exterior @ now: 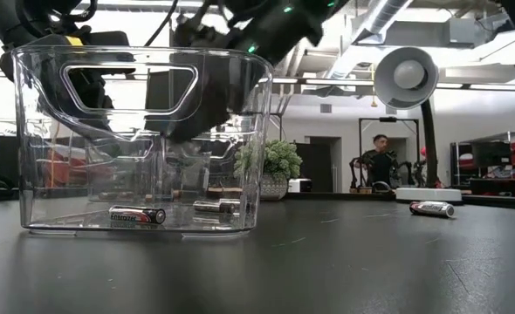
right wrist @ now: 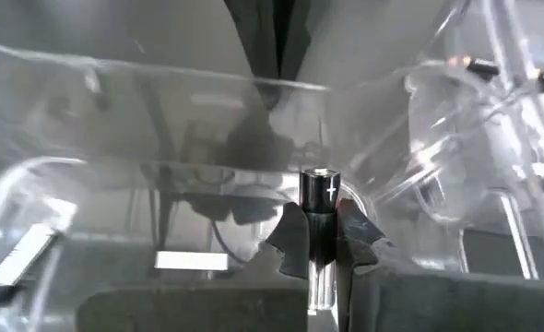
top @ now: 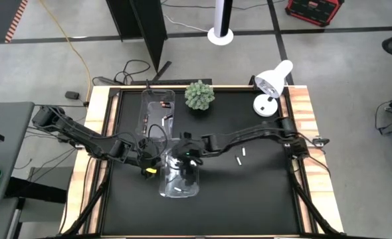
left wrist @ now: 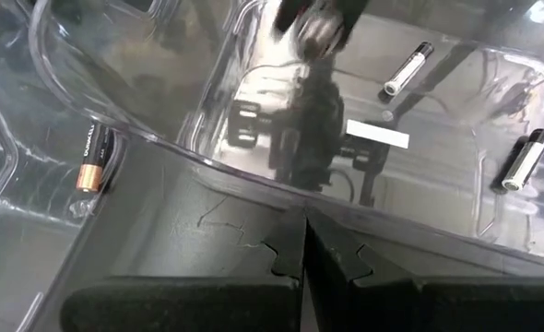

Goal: Sort batteries
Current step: Put the silver and black battery into the center transparent bin

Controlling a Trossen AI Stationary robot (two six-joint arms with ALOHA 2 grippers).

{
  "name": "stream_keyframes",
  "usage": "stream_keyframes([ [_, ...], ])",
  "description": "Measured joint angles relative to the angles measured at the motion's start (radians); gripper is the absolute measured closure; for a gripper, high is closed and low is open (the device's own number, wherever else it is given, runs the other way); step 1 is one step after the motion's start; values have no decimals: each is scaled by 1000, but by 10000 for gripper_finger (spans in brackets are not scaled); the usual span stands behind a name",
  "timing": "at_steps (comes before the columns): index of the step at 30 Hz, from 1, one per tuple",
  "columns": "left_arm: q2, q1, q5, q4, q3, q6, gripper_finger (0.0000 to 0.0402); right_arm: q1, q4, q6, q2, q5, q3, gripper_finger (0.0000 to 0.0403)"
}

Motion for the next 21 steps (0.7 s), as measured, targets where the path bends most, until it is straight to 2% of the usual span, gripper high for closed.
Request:
stream_keyframes([
  [5,0,0,0,0,0,-1,400,-13,-108,-39,107,0,134,382],
  [12,0,0,-1,1,0,2,400,-18,-185,-60,214,6,272,349],
  [21,0,0,-1,1,0,2,400,-18,-195,-68,240,2,319,317],
])
